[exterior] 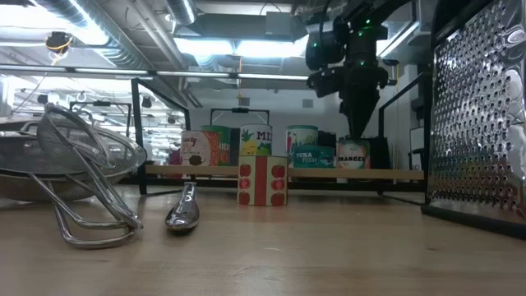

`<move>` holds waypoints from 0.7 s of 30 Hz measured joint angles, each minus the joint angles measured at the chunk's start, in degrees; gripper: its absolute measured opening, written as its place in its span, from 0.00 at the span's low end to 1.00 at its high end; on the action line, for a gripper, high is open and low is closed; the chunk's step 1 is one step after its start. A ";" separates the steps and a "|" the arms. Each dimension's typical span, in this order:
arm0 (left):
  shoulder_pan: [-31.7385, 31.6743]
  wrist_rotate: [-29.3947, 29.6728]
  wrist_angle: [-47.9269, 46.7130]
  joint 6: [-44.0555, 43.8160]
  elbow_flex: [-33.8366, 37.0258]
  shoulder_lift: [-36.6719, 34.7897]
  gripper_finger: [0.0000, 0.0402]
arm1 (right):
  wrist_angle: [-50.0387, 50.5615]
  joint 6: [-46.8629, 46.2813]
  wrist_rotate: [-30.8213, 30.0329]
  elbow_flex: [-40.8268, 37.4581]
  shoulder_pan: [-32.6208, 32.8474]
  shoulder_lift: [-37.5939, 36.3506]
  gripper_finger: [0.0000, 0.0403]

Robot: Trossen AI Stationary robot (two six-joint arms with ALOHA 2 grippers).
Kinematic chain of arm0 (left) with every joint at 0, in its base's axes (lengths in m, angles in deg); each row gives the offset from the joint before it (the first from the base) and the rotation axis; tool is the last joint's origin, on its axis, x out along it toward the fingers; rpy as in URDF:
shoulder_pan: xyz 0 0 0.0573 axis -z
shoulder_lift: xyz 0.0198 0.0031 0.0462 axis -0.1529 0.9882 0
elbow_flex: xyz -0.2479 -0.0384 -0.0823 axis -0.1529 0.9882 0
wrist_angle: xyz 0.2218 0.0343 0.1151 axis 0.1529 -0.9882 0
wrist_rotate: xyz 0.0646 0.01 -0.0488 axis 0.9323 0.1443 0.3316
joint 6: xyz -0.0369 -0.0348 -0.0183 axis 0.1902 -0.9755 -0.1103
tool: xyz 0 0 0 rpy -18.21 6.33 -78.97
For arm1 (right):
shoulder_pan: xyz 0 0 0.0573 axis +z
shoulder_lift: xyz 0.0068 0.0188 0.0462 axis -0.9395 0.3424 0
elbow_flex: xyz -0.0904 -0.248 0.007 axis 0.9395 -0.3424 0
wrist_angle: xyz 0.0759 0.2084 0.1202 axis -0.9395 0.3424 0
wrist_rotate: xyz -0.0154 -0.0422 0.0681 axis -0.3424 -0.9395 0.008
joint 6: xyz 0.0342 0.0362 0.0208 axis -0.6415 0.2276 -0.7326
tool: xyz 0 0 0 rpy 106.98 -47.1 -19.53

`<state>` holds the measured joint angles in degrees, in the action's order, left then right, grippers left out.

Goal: Pick and place cans onto a shelf
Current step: Put the green can on the shelf, then put the brown can on the shelf aligned with the other red can

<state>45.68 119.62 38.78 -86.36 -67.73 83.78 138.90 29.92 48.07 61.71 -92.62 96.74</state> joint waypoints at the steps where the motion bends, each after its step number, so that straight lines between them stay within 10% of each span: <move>1: 0.02 0.00 0.04 0.00 0.00 0.00 0.20 | 0.11 -0.01 0.30 0.00 0.20 -0.73 0.36; 21: -7.76 0.83 19.36 9.31 -0.08 0.79 0.21 | -12.65 -6.20 1.06 0.02 20.28 -11.35 0.36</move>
<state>37.92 120.45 58.14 -77.05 -67.82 84.57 126.25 23.72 49.13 61.73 -72.34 85.39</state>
